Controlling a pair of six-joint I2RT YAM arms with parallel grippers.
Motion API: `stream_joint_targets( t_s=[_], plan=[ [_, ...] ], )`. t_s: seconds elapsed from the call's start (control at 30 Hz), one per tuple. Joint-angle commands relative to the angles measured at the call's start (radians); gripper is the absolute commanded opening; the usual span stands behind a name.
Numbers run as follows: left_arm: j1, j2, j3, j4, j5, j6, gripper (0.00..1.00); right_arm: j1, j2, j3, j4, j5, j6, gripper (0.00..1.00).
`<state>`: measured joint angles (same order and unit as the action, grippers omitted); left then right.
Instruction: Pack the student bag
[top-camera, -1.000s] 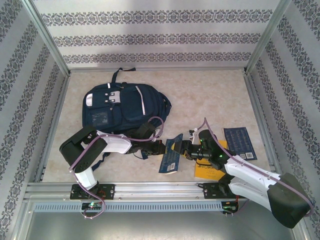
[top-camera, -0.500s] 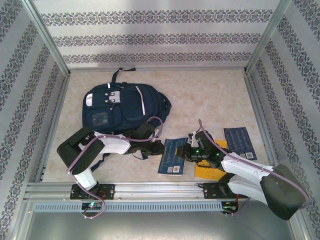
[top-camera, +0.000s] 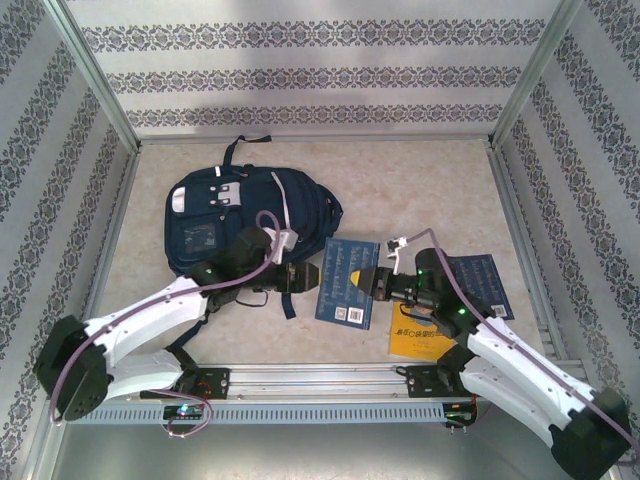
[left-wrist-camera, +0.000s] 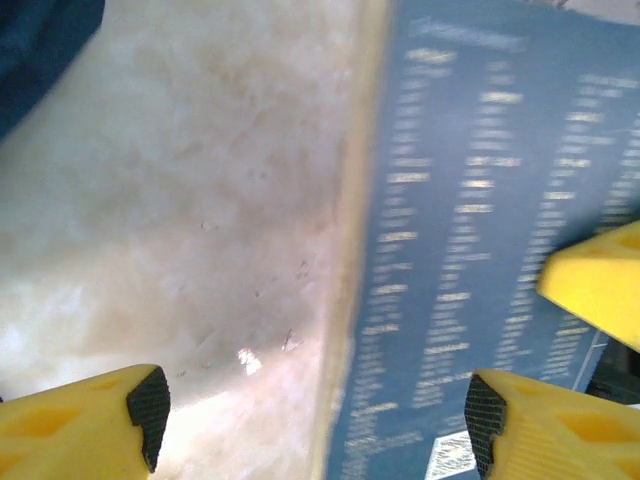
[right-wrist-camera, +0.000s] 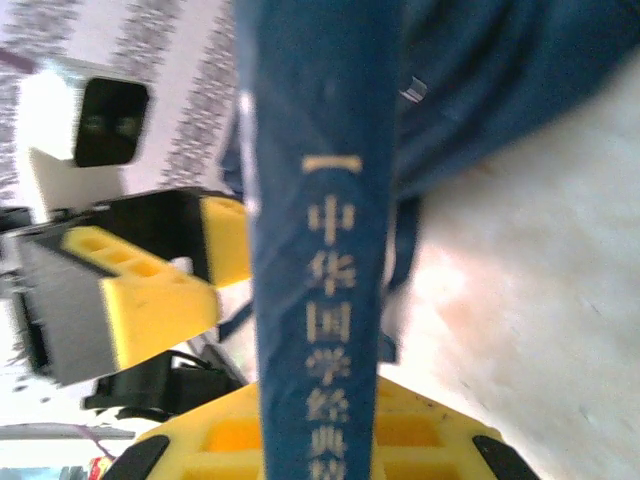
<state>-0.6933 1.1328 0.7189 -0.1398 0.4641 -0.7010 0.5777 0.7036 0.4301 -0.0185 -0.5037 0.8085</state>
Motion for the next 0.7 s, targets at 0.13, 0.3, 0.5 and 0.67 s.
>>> stream_joint_targets(
  t_s=[0.13, 0.3, 0.5, 0.67],
  plan=[
    [0.021, -0.086, 0.044, 0.05, 0.226, 0.089, 0.83, -0.006, -0.028, 0.122, 0.102, -0.242, -0.083, 0.0],
    [0.021, -0.113, 0.003, 0.286, 0.382, 0.019, 0.74, -0.006, -0.04, 0.165, 0.118, -0.327, -0.097, 0.0],
    [0.021, -0.151, -0.051, 0.527, 0.474, -0.077, 0.48, -0.005, -0.029, 0.17, 0.124, -0.347, -0.089, 0.0],
    [0.018, -0.175, -0.086, 0.647, 0.504, -0.131, 0.15, -0.006, -0.051, 0.151, 0.123, -0.285, -0.087, 0.0]
  ],
)
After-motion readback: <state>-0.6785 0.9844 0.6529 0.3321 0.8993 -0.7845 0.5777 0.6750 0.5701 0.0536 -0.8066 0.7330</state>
